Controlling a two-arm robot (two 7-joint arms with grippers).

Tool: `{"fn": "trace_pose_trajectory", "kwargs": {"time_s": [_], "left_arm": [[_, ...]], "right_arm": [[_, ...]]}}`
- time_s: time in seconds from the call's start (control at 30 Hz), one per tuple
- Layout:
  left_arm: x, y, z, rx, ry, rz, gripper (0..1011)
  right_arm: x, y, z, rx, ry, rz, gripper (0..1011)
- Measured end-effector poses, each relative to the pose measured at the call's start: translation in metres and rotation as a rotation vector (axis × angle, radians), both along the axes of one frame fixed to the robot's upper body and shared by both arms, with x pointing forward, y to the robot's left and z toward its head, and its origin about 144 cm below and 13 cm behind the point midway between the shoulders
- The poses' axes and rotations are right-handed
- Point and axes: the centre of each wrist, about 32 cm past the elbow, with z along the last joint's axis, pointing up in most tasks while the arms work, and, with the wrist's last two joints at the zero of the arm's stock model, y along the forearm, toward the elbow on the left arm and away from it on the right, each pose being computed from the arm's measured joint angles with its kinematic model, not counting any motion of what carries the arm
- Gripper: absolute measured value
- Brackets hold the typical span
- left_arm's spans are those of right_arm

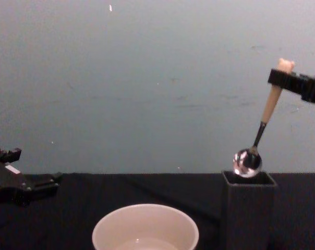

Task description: Pick up the stirring spoon with one hand, stir inside the cup, then place it back in its original position.

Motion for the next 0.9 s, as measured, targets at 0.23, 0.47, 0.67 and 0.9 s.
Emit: {"fn": "trace_pose_trajectory", "kwargs": {"time_s": [0.23,0.47,0.67,0.9], "left_arm": [[0.000,0.000,0.000,0.000,0.000,0.000,1001],[0.000,0.000,0.000,0.000,0.000,0.000,1001],[0.000,0.000,0.000,0.000,0.000,0.000,1001],[0.000,0.000,0.000,0.000,0.000,0.000,1001]], "right_arm": [[0.005,0.007,0.009,0.037,-0.034,0.017,197],[0.014,0.021,0.011,0.055,-0.037,0.067,197],[0.020,0.036,0.008,0.051,-0.024,0.130,197],[0.025,0.053,0.001,0.018,-0.005,0.202,197]]}}
